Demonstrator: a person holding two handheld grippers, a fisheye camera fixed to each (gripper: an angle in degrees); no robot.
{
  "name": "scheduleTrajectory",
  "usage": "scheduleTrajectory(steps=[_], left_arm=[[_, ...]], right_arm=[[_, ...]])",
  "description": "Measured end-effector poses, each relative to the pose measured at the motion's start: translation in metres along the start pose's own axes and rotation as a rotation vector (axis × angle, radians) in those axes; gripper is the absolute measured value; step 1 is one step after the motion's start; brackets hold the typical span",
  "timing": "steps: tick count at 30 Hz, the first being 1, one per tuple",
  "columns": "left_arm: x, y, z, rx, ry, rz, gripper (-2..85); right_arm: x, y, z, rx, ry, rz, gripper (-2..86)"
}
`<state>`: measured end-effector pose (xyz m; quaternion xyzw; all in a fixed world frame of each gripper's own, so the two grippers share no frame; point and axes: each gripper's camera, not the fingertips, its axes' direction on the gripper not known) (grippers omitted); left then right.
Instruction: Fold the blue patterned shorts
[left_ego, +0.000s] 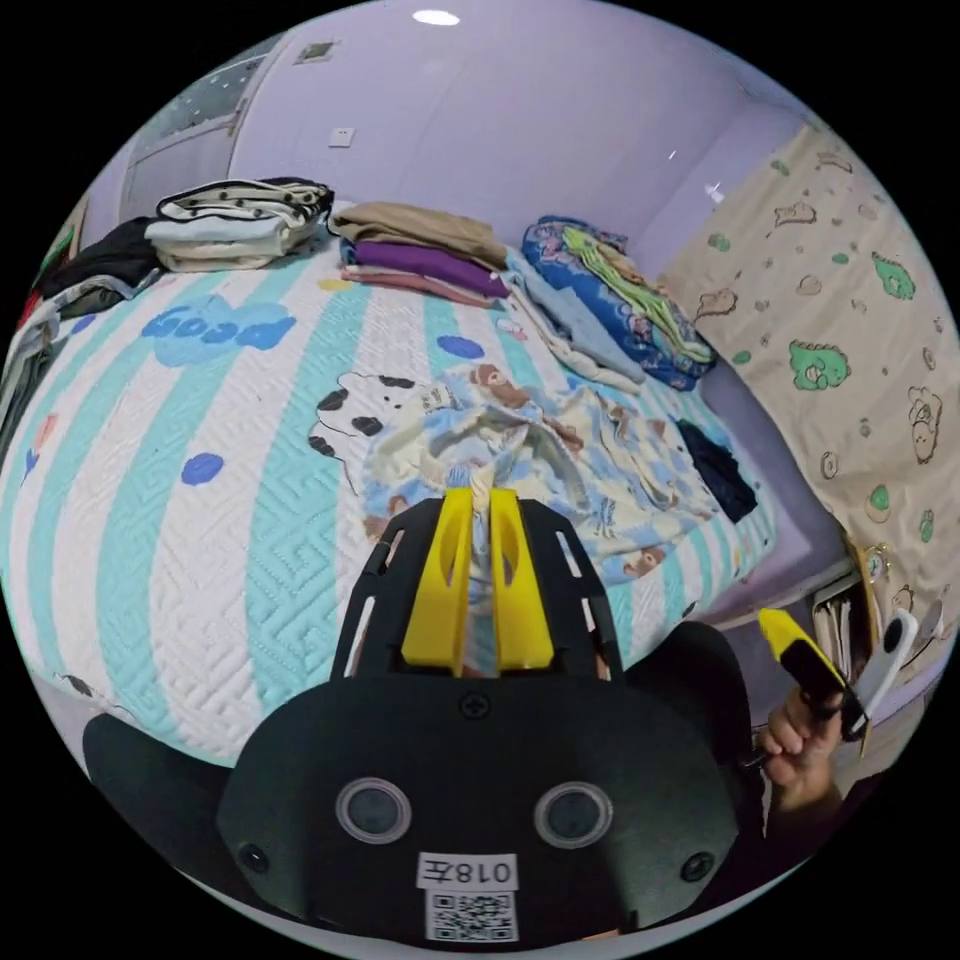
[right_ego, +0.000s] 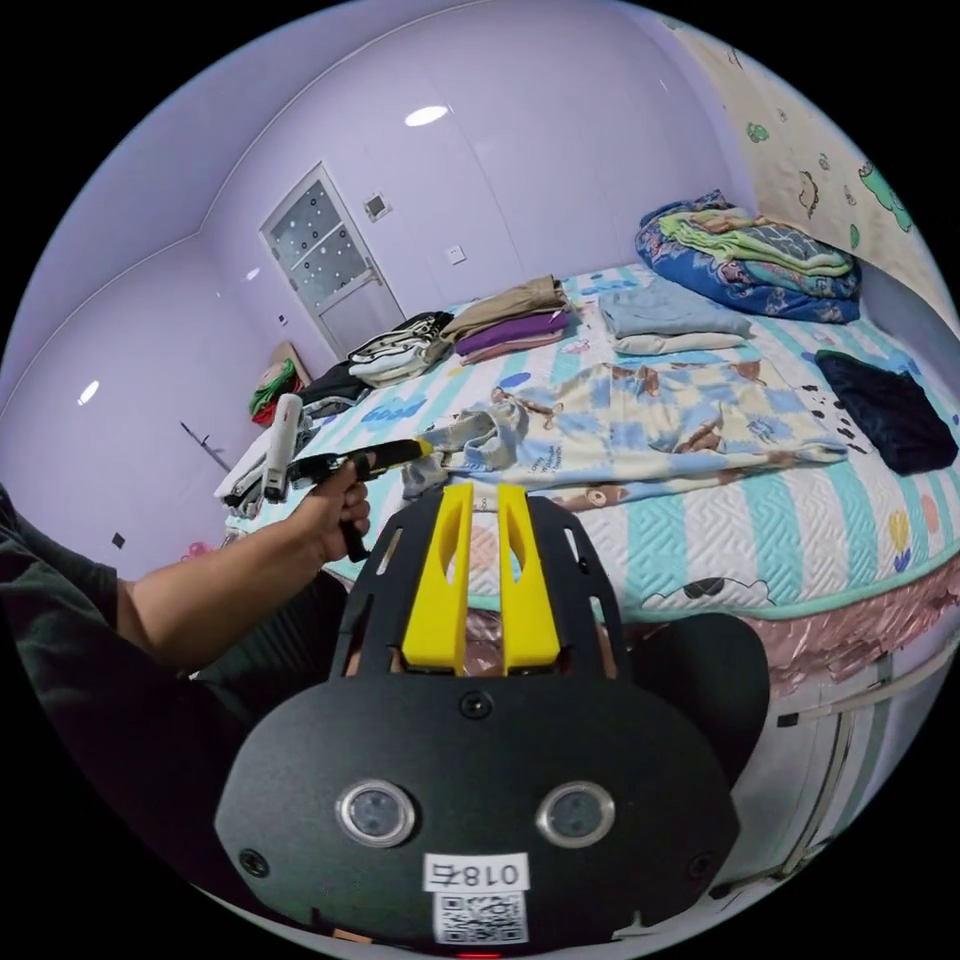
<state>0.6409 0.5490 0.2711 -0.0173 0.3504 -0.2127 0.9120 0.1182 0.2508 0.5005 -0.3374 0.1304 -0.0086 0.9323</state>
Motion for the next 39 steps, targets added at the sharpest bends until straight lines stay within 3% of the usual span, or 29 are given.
scheduleTrajectory(steps=[6, 12, 17, 20, 22, 28, 34, 39], left_arm=[[-0.073, 0.036, -0.083, 0.184, 0.224, -0.158, 0.9], [-0.103, 0.078, -0.135, 0.203, 0.366, -0.117, 0.6], [-0.102, 0.101, -0.16, 0.163, 0.372, -0.045, 0.6], [-0.112, 0.115, -0.168, 0.133, 0.372, -0.078, 0.8], [-0.119, 0.124, -0.169, 0.104, 0.366, -0.132, 1.2], [-0.116, 0.135, -0.168, -0.017, 0.296, -0.237, 4.8], [-0.069, 0.132, -0.19, -0.028, 0.15, -0.115, 11.0], [0.021, 0.132, -0.282, 0.234, 0.058, 0.344, 12.8]], right_arm=[[-0.015, -0.014, 0.072, -0.104, -0.007, -0.109, 11.3], [-0.041, -0.03, 0.163, -0.198, 0.073, -0.229, 13.7], [-0.044, -0.025, 0.208, -0.238, 0.117, -0.187, 13.3], [-0.039, -0.009, 0.228, -0.277, 0.156, -0.153, 7.2], [-0.034, 0.005, 0.222, -0.214, 0.097, -0.113, 2.4], [-0.031, 0.051, 0.187, -0.078, 0.141, -0.113, 0.0], [-0.043, 0.115, 0.13, 0.092, 0.115, -0.213, -0.3], [-0.066, 0.17, 0.098, 0.146, 0.121, -0.35, -0.4]])
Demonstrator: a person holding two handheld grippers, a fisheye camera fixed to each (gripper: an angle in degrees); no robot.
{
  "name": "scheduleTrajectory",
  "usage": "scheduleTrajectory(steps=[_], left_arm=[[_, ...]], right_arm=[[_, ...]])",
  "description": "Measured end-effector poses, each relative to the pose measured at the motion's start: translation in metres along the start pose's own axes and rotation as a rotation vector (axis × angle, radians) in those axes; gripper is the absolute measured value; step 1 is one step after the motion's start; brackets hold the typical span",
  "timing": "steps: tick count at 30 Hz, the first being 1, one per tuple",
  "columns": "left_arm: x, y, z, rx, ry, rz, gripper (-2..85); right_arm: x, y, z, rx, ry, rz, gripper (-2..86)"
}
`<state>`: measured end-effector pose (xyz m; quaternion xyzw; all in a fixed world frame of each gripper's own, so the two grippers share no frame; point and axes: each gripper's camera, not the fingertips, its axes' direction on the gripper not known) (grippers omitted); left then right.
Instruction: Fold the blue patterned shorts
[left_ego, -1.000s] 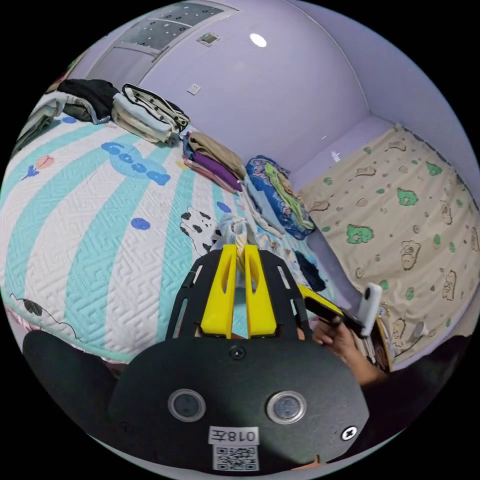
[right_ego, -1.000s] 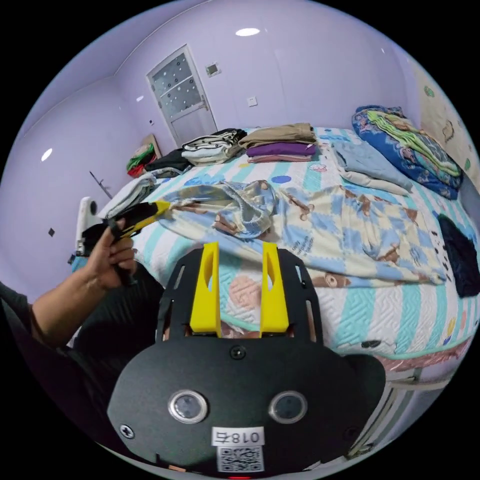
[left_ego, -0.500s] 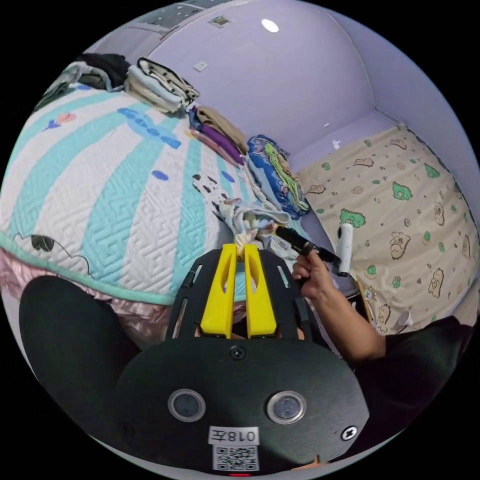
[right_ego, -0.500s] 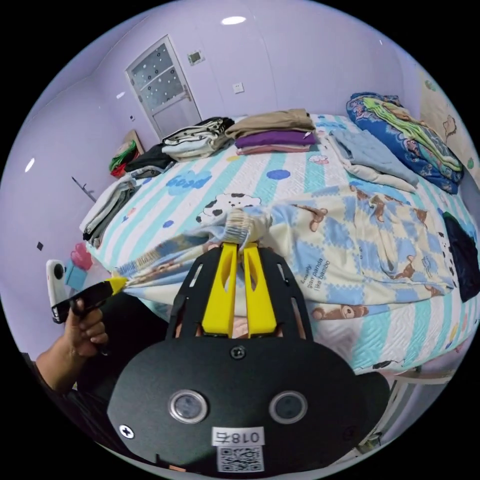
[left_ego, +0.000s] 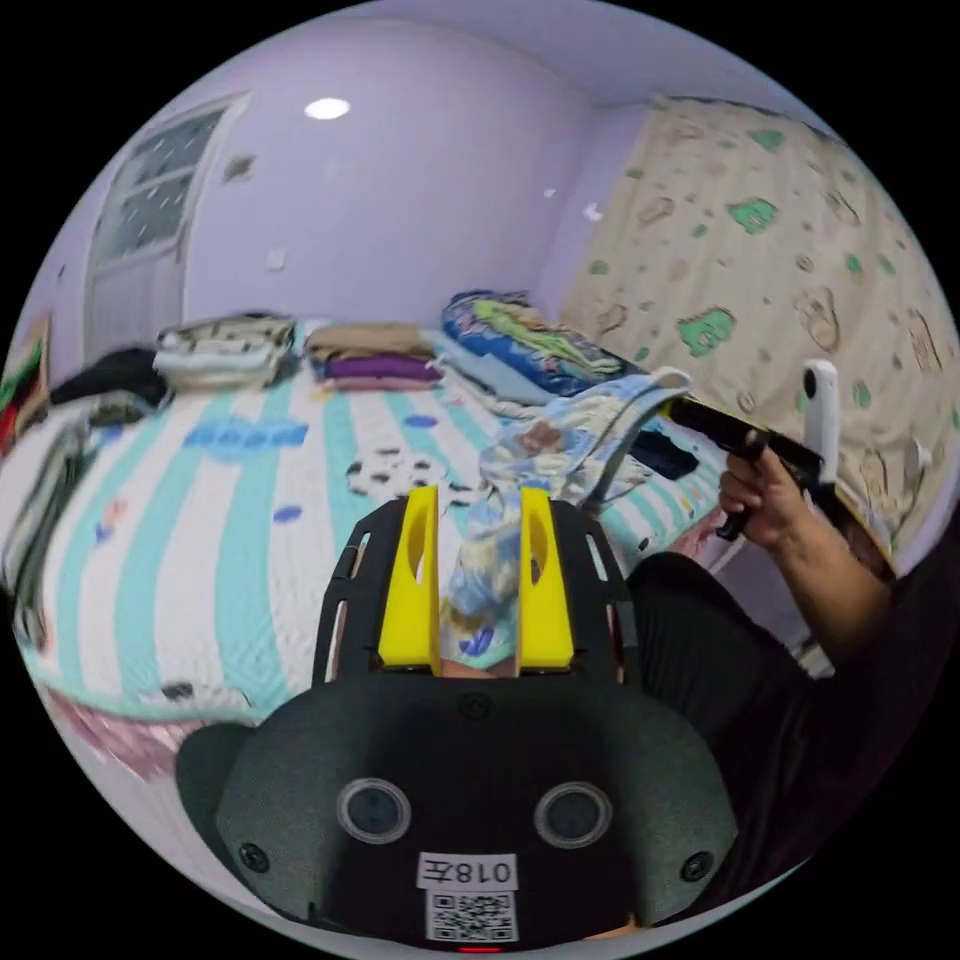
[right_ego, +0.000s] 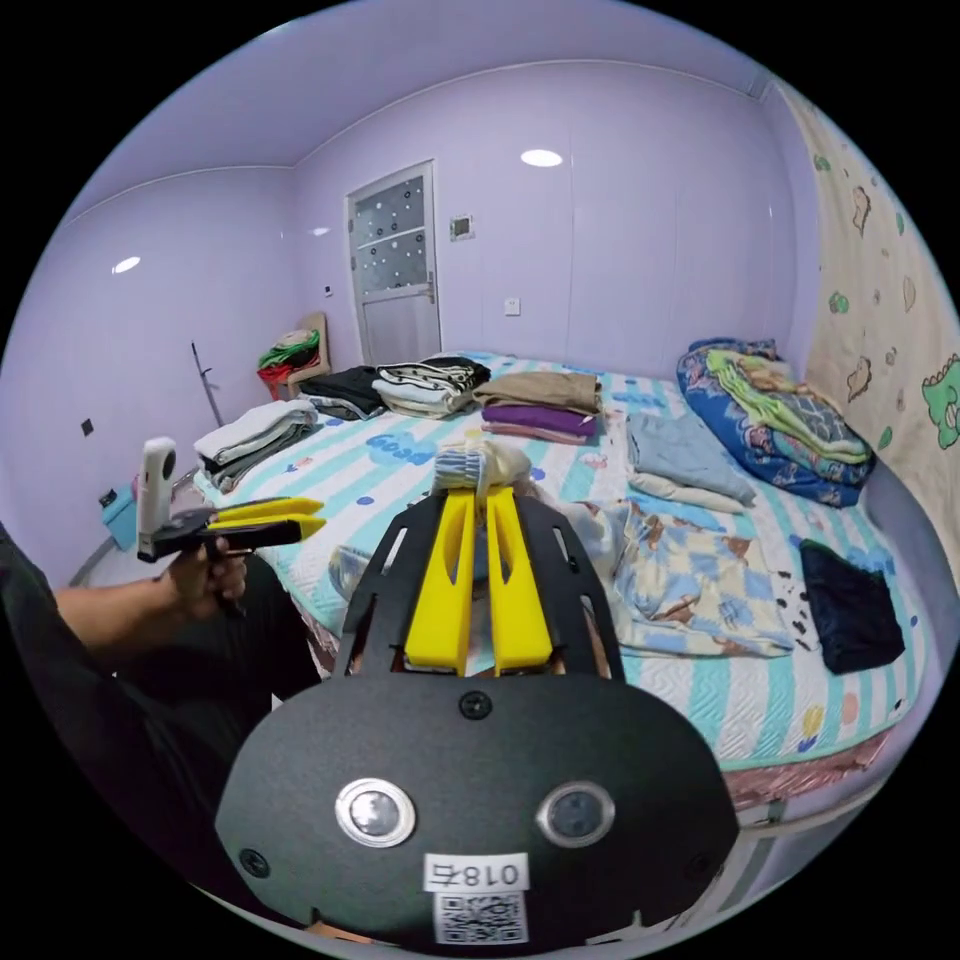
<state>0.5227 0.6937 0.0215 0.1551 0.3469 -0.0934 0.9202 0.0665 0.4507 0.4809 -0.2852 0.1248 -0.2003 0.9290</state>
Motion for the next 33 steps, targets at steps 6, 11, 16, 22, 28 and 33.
scheduleTrajectory(steps=[6, 11, 16, 22, 28, 33], left_arm=[[0.06, 0.004, -0.025, -0.074, 0.113, 0.101, 16.8], [0.137, 0.035, -0.032, -0.195, 0.142, 0.279, 18.1], [0.193, 0.054, -0.049, -0.238, -0.02, 0.445, 17.9], [0.221, 0.058, -0.082, -0.251, -0.221, 0.418, 6.5], [0.198, 0.012, -0.193, -0.076, -0.127, 0.131, -0.8], [0.182, -0.105, -0.346, 0.119, -0.118, 0.158, -1.0]], right_arm=[[-0.033, 0.057, -0.034, 0.077, -0.001, 0.029, -0.5], [-0.064, 0.106, -0.048, 0.071, 0.03, 0.045, -0.5], [-0.102, 0.166, -0.063, 0.09, 0.021, 0.099, -0.5], [-0.149, 0.23, -0.088, 0.115, 0.022, 0.113, -0.5], [-0.187, 0.281, -0.127, 0.156, 0.123, 0.11, -0.5], [-0.225, 0.255, -0.167, 0.195, 0.263, -0.013, -0.5]])
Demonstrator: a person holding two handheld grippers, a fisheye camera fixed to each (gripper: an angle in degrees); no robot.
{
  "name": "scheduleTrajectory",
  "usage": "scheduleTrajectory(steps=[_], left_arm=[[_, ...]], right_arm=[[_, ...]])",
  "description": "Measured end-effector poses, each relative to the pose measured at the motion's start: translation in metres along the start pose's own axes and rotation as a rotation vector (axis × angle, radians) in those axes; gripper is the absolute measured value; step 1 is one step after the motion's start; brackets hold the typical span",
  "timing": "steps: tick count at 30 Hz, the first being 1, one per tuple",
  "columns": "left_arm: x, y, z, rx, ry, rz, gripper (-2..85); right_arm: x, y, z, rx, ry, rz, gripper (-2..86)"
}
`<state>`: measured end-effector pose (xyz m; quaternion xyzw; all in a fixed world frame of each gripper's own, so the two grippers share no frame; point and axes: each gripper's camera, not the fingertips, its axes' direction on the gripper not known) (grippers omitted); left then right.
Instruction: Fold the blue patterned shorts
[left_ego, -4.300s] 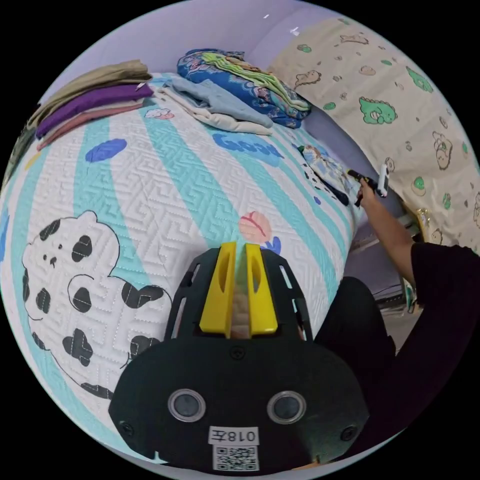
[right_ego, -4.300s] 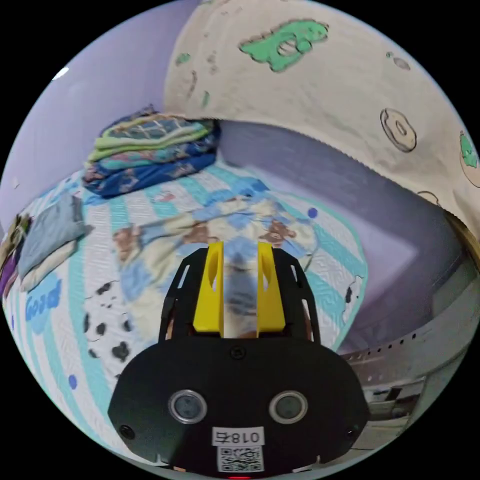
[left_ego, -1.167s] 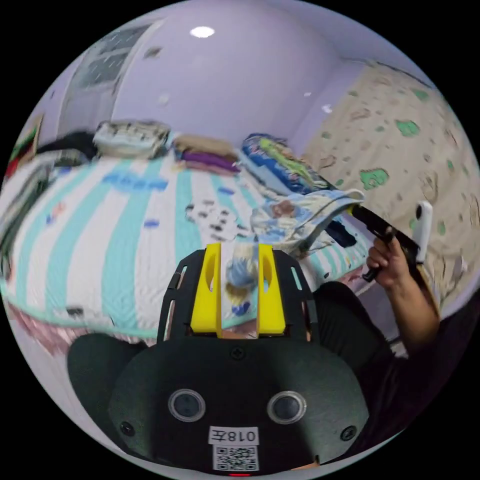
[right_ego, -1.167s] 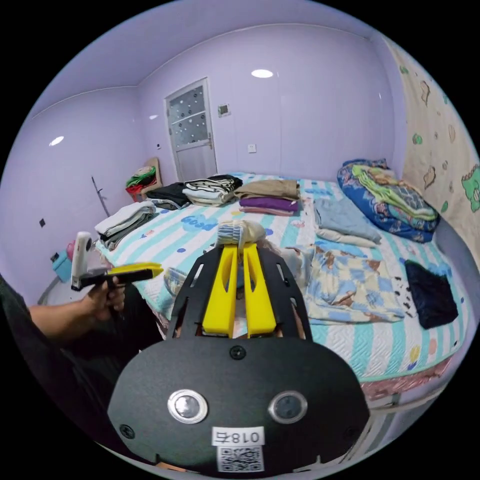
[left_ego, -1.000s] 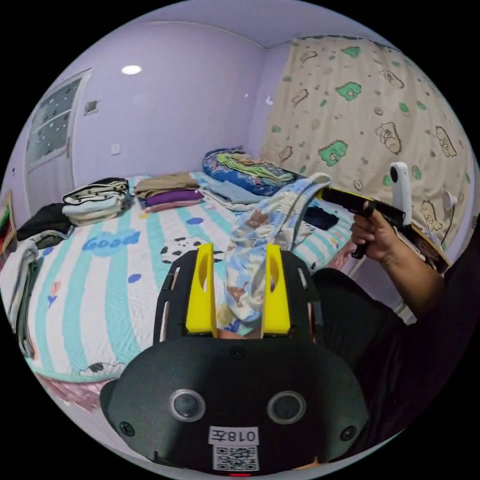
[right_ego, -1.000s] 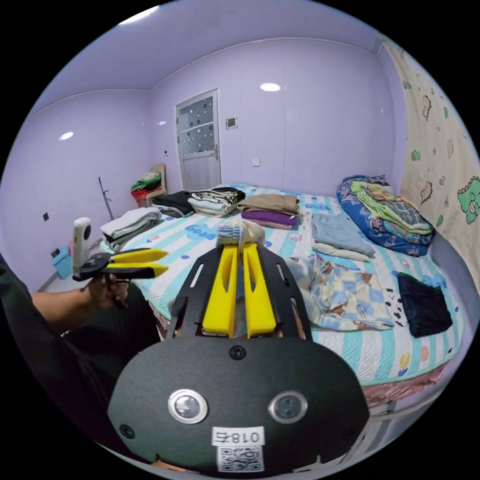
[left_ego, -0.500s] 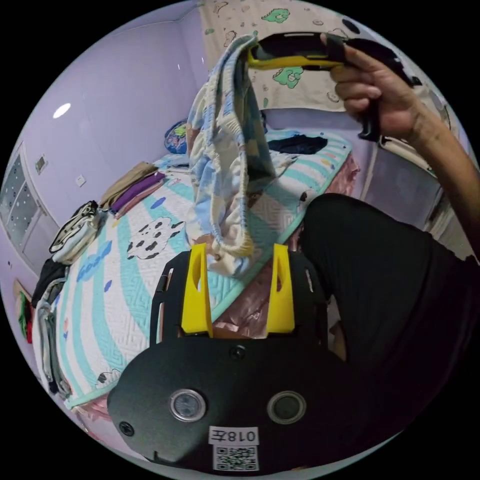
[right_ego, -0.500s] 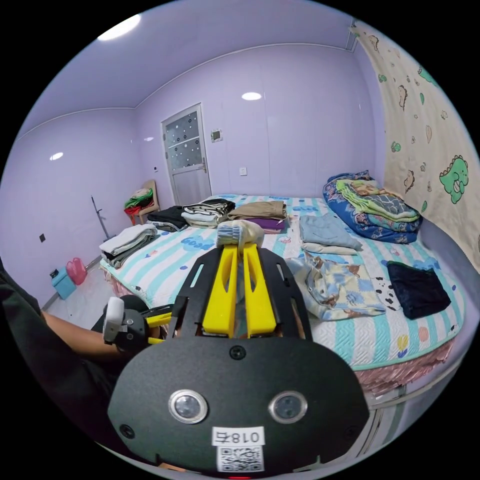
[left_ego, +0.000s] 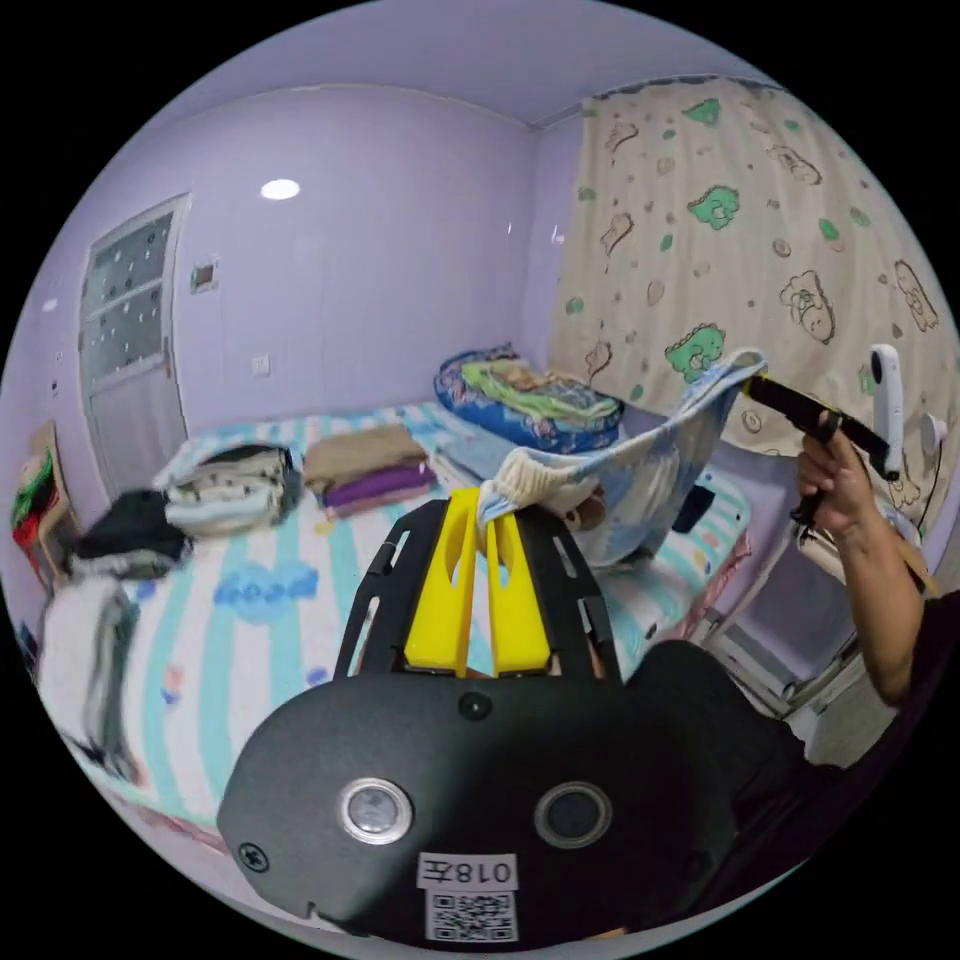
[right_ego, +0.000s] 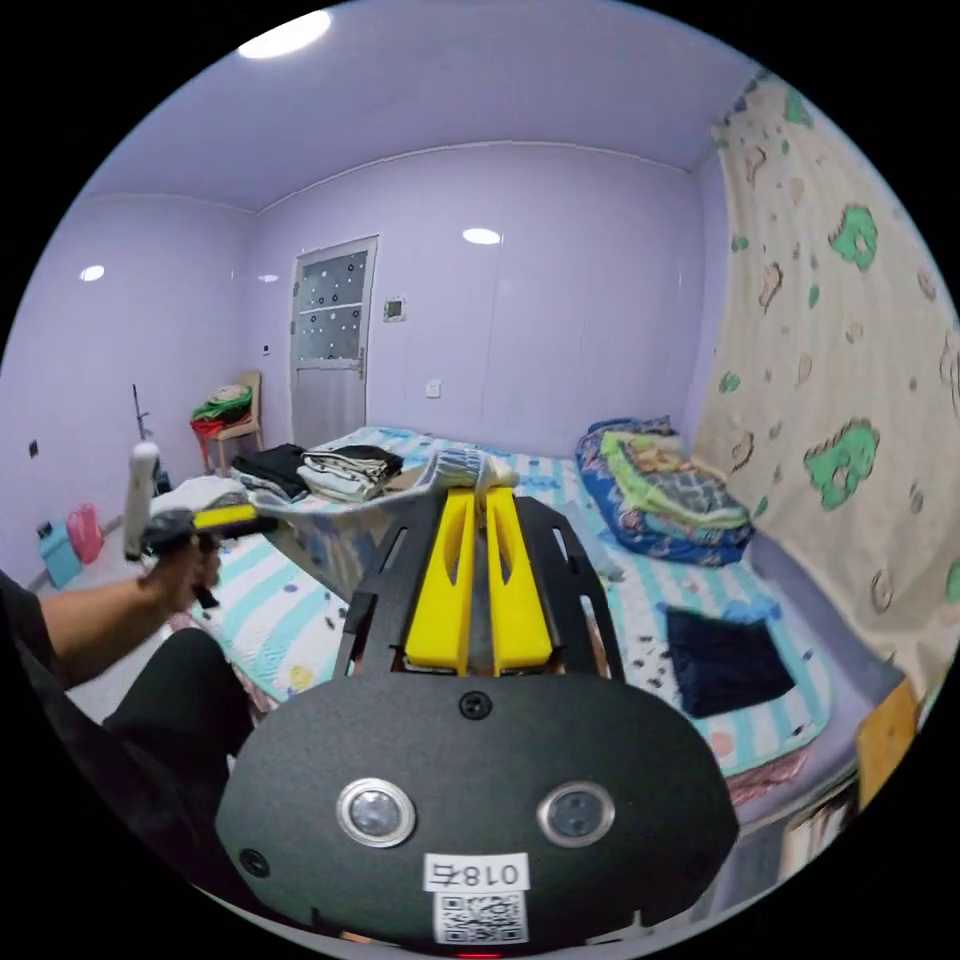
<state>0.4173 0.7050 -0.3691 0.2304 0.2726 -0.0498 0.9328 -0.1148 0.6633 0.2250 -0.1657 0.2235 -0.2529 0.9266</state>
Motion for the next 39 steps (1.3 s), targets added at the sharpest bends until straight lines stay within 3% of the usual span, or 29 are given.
scheduleTrajectory(steps=[9, 18, 27, 39], left_arm=[[0.034, -0.234, -0.312, 0.163, -0.325, 0.409, -0.9], [0.087, -0.292, -0.54, 0.249, -0.606, 0.471, -1.0], [0.088, -0.275, -0.651, 0.245, -0.645, 0.451, -1.0], [0.091, -0.272, -0.714, 0.289, -0.648, 0.482, -0.9]], right_arm=[[-0.055, -0.113, -0.133, 0.154, 0.054, -0.07, -0.5], [-0.181, -0.123, -0.267, 0.301, 0.173, -0.151, -0.6], [-0.274, -0.074, -0.35, 0.327, 0.196, -0.189, -0.6], [-0.341, -0.039, -0.428, 0.335, 0.364, -0.245, -0.5]])
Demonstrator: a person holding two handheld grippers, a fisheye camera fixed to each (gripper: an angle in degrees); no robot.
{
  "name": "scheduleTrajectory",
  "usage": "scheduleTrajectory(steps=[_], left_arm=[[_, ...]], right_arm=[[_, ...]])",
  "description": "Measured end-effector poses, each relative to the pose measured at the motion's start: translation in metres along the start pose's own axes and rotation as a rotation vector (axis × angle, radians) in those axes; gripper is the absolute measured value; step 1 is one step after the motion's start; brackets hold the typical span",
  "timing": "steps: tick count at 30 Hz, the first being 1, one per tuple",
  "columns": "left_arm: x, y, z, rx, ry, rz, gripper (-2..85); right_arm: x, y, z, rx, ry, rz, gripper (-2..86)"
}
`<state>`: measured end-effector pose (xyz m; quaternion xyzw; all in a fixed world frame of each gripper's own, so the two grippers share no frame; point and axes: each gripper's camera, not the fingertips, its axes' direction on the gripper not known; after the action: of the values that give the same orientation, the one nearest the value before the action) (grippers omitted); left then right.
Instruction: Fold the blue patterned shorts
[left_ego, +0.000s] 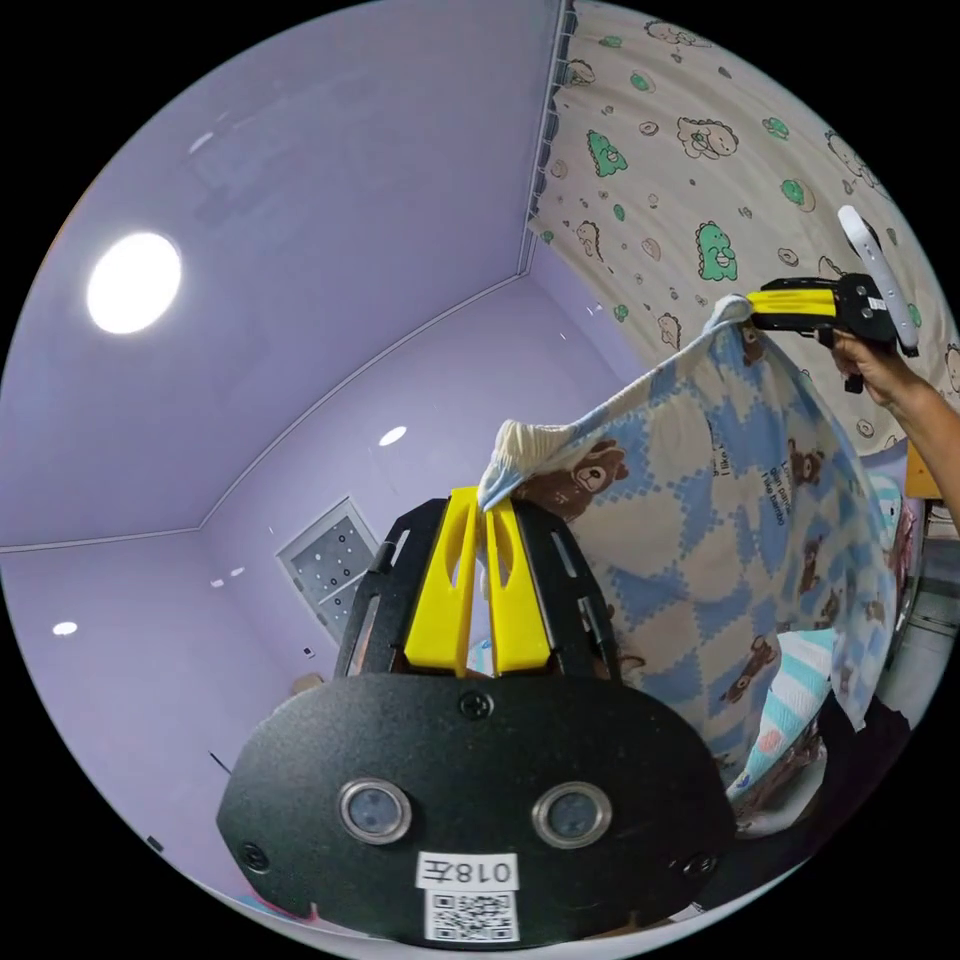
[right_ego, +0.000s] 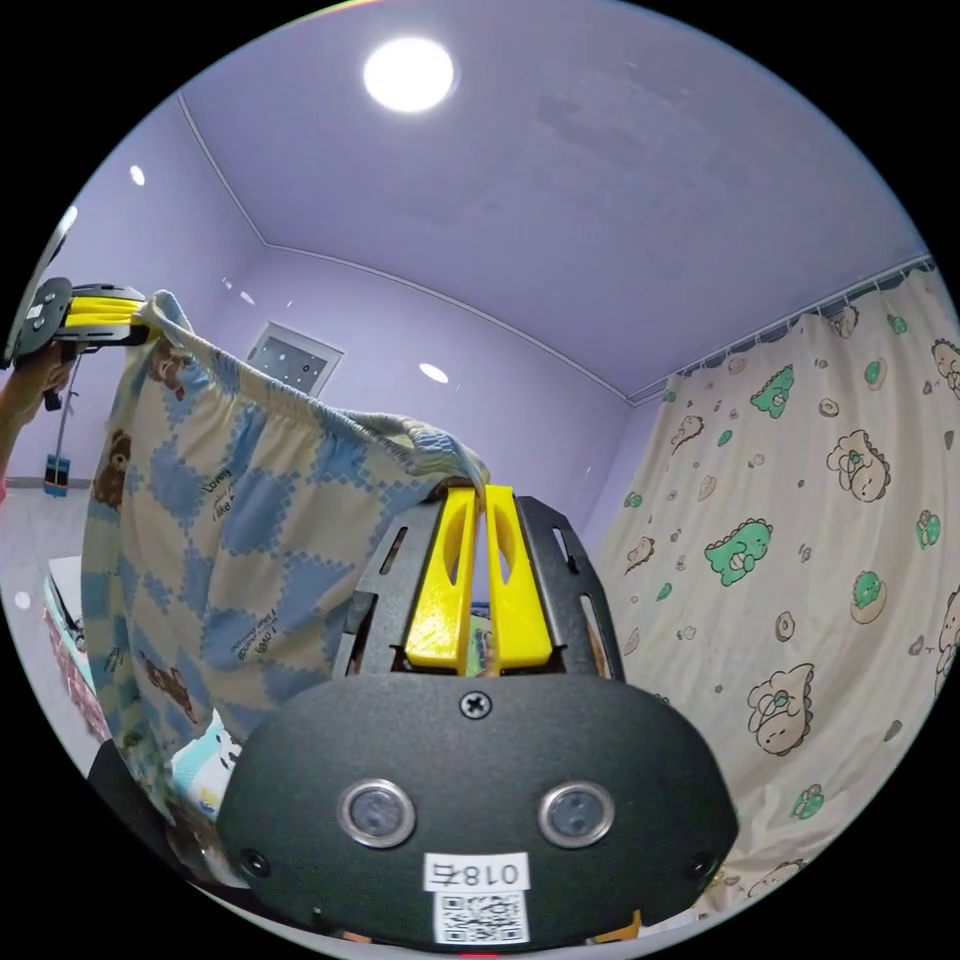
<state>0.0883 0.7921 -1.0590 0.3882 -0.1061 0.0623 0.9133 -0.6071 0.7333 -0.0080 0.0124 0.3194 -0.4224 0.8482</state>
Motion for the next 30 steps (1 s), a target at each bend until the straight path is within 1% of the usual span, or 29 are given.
scheduleTrajectory(steps=[5, 9, 12, 16, 18, 20, 22, 28, 30], left_arm=[[-0.012, -0.004, -0.005, 0.031, -0.008, 0.0, -0.9], [-0.031, -0.004, -0.007, 0.123, 0.034, -0.094, -0.9], [-0.031, -0.01, 0.016, 0.084, 0.091, -0.095, -0.9], [-0.026, -0.016, 0.042, 0.109, 0.181, -0.145, -0.9], [-0.018, -0.024, 0.069, 0.131, 0.287, -0.19, -0.9], [-0.003, -0.032, 0.093, 0.136, 0.348, -0.198, -0.9], [0.02, -0.044, 0.123, 0.126, 0.366, -0.192, -0.9], [0.11, -0.08, 0.259, 0.086, 0.521, -0.233, -0.9], [0.158, -0.096, 0.316, 0.073, 0.57, -0.223, -0.9]], right_arm=[[0.003, -0.018, -0.03, 0.032, 0.053, -0.004, -0.5], [0.011, -0.034, -0.051, 0.1, 0.098, 0.021, -0.6], [0.012, -0.044, -0.038, 0.024, 0.127, -0.014, -0.6], [0.034, -0.042, -0.019, 0.01, 0.152, 0.039, -0.6], [0.049, -0.037, -0.002, -0.023, 0.152, 0.069, -0.5], [0.067, -0.03, 0.018, -0.061, 0.162, 0.097, -0.5], [0.095, -0.013, 0.051, -0.129, 0.205, 0.15, -0.3], [0.172, 0.046, 0.139, -0.218, 0.115, 0.324, 0.1], [0.194, 0.06, 0.17, -0.243, 0.12, 0.351, 0.2]])
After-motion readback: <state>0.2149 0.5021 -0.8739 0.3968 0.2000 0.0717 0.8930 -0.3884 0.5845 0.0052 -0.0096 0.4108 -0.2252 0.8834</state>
